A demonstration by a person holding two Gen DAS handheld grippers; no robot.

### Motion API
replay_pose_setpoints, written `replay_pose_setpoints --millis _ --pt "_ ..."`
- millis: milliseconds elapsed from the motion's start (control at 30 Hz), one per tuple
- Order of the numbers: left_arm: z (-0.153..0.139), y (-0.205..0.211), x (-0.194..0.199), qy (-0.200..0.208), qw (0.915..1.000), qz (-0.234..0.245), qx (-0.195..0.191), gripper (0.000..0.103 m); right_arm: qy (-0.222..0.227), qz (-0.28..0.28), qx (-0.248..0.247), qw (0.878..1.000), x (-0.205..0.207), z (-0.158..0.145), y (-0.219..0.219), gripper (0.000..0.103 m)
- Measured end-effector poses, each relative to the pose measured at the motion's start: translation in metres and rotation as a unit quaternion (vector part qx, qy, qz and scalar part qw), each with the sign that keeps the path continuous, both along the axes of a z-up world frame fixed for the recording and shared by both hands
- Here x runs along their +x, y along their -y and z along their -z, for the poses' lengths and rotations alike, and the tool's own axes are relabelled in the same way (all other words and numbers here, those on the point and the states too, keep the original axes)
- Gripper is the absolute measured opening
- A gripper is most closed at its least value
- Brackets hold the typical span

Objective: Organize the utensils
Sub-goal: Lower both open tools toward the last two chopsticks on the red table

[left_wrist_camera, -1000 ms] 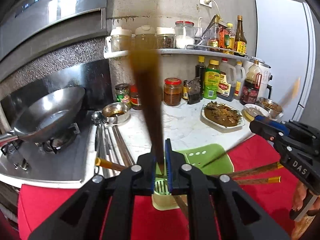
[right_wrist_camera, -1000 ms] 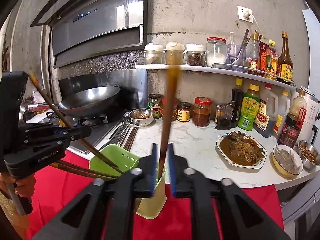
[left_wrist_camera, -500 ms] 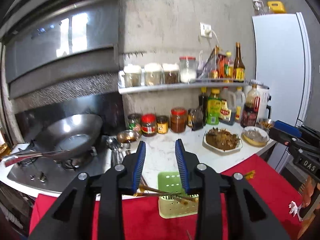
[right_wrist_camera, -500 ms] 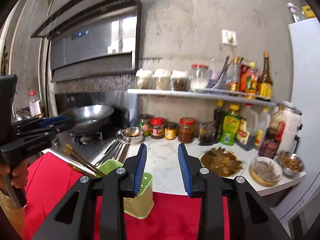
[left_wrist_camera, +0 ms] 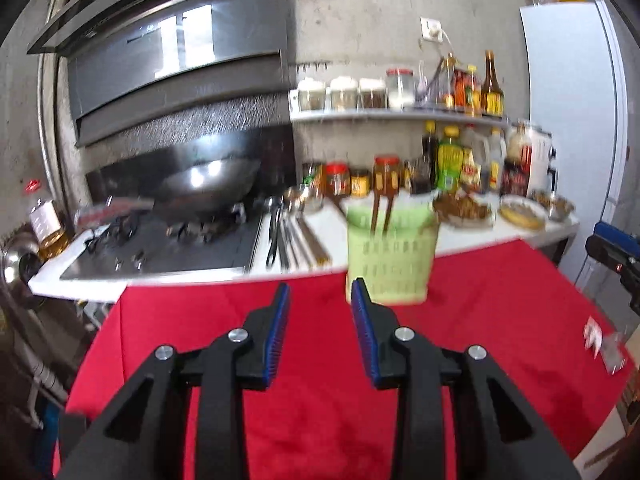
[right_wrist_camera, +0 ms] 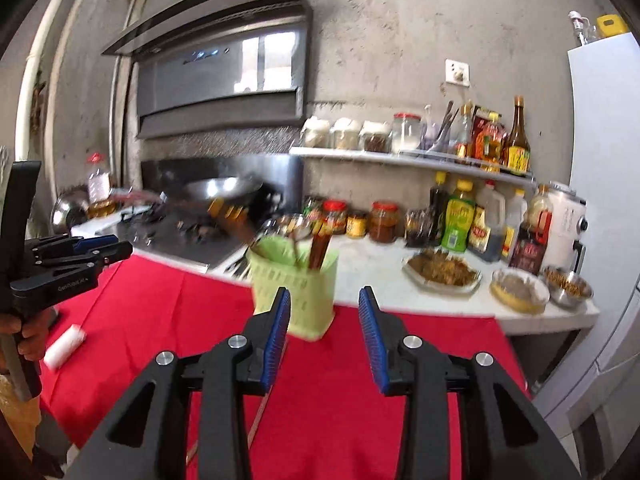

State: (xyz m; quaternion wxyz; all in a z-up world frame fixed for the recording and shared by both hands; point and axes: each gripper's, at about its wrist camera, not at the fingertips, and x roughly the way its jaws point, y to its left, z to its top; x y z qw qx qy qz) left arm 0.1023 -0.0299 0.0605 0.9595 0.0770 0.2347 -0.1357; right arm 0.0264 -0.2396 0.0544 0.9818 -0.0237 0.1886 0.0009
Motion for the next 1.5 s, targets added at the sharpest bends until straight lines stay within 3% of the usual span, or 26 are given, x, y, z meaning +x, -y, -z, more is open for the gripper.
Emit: replay_pose_setpoints --millis 267,533,733,967,1133,1333,1500 --pt "0.081 -0.023 -0.04 -0.065 0.9976 -0.021 -0.002 0.031 -0.078 -0.018 0.024 0.997 -0.026 0.086 -0.024 0.038" --pt "0.128 -0.029 -0.052 -0.111 0.9932 -0.034 -0.007 0.031 -0.119 -0.025 0.033 0.992 -0.024 0.13 -0.039 0.038" --pt "0.137 -0.03 -0.056 -0.119 0.9923 -0.034 -0.012 0.031 -0.139 -0.019 0.033 0.99 -0.012 0.145 -0.048 0.036" --pt "0.141 -0.024 -0.051 -0.126 0.9915 -0.033 -0.008 0.031 -0.165 -0.028 0.031 0.985 0.008 0.157 -0.059 0.019" --pt "0.142 -0.028 -0.047 -0.129 0.9909 -0.035 -0.013 0.031 -0.179 -0.026 0.023 0.983 0.015 0.162 -0.062 0.014" --pt "0.14 -0.014 -0.05 -0.138 0.9903 -0.009 -0.016 0.031 -0.179 -0.027 0.002 0.984 0.006 0.163 -0.065 0.008" --pt "0.138 0.006 -0.057 -0.139 0.99 0.017 -0.018 0.031 -0.18 -0.002 0.009 0.984 -0.01 0.163 -0.041 0.007"
